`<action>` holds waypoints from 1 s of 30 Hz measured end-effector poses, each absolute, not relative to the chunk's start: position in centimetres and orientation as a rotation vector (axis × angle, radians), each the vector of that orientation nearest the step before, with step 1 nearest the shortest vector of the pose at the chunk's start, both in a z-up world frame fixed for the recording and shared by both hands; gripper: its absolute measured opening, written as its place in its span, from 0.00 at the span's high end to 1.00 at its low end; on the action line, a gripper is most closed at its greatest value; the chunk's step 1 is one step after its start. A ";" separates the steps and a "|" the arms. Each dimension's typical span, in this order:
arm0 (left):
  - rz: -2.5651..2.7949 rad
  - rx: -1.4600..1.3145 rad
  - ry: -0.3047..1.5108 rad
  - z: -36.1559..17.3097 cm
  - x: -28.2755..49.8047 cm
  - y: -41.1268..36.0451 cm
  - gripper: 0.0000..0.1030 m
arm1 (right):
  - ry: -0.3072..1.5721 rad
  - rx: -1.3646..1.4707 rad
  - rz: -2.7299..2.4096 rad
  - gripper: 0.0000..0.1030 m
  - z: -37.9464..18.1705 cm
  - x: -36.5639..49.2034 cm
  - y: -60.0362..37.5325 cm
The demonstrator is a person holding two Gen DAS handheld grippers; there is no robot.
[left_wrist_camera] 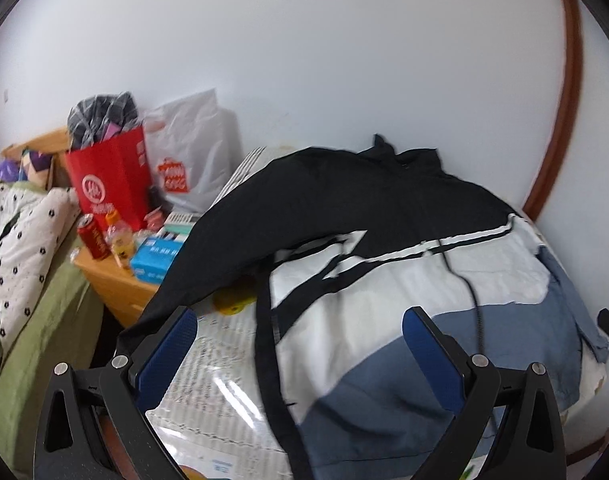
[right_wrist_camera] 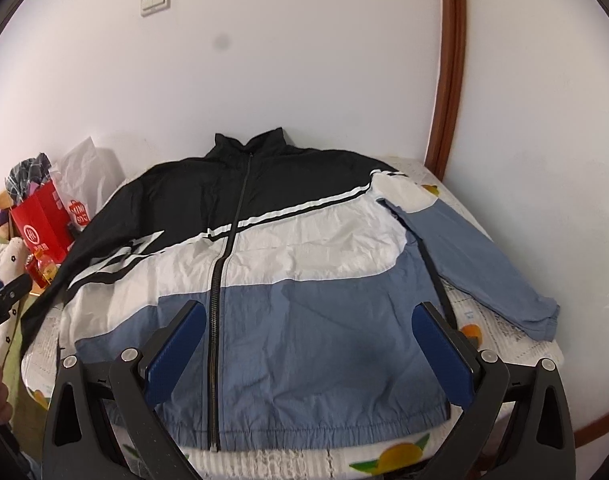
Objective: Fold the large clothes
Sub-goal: 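Grasp the black sleeve cuff with the left gripper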
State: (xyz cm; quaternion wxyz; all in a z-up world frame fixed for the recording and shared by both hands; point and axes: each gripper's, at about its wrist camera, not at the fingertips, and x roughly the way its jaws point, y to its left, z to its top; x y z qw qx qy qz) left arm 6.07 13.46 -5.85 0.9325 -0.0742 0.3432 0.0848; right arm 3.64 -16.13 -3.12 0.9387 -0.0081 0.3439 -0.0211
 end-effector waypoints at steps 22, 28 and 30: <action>0.393 -0.143 0.836 -16.8 7.2 25.7 0.15 | 0.854 -0.066 0.011 0.02 -10.6 11.2 -12.7; 0.381 -0.238 0.810 -16.7 7.6 26.3 0.68 | 0.877 -0.077 0.001 0.02 -11.0 11.9 -12.9; 0.410 -0.228 0.814 -16.4 7.9 26.4 0.86 | 0.890 -0.060 0.015 0.02 -10.9 12.2 -13.2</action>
